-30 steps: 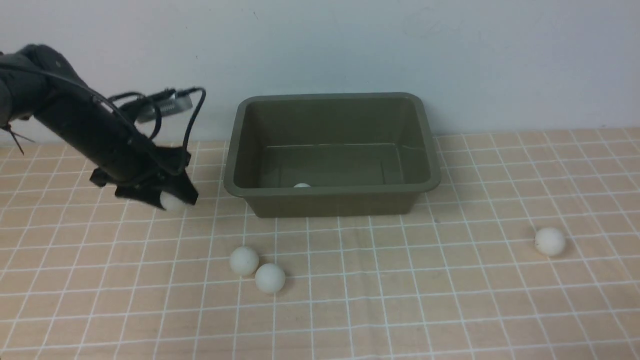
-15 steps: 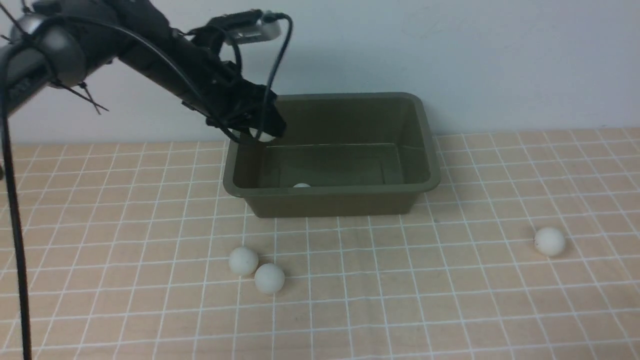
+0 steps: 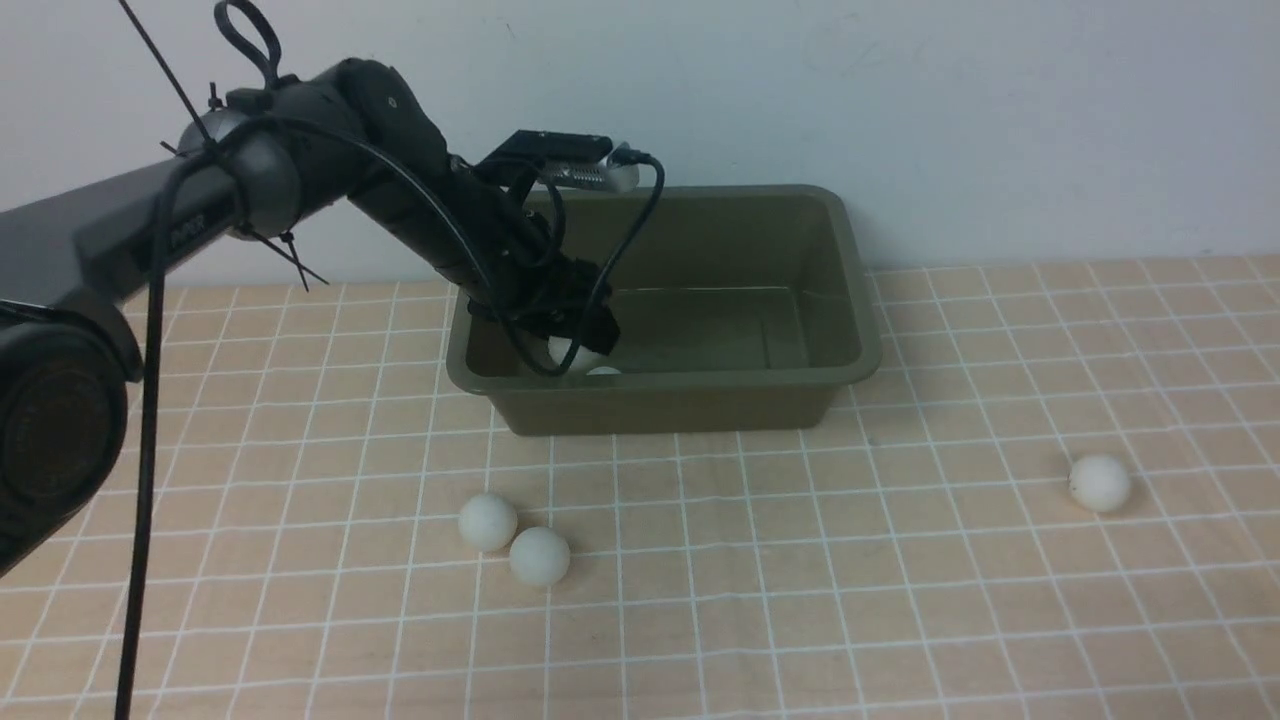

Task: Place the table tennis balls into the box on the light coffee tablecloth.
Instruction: 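Drop the ball into the bin, then reach for and grasp a ping pong ball on the table beside the basket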

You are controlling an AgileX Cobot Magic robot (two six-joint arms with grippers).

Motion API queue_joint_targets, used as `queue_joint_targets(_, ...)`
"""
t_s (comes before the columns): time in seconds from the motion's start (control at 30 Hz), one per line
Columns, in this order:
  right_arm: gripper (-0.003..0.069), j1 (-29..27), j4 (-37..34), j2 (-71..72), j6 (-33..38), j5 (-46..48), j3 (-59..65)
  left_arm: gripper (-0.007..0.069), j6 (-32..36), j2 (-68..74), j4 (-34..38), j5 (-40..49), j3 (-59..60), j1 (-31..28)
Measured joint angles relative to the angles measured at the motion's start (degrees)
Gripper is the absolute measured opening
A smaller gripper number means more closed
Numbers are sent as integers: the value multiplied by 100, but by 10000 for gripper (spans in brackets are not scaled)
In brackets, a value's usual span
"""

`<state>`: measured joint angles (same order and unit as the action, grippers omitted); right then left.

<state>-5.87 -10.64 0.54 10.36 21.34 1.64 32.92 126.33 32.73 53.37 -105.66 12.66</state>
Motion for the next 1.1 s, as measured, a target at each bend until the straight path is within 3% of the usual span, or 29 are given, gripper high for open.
queue_joint_targets(0.17,-19,0,0,0,0,0,0,548,0,0,-6,110,-145,6)
queue_joint_targets(0.43,-19,0,0,0,0,0,0,561,-39,-99,-466,1528,-1365,6)
queue_joint_targets(0.53,-19,0,0,0,0,0,0,561,-475,-284,-1096,1668,-1786,6)
queue_joint_targets(0.67,-19,0,0,0,0,0,0,561,-1552,-692,-2206,1728,-1823,10)
queue_joint_targets(0.83,-19,0,0,0,0,0,0,561,-2403,-1386,-2823,1756,-1154,10)
queue_joint_targets(1.1,-19,0,0,0,0,2,0,561,-2530,-2815,-2700,1763,1383,10)
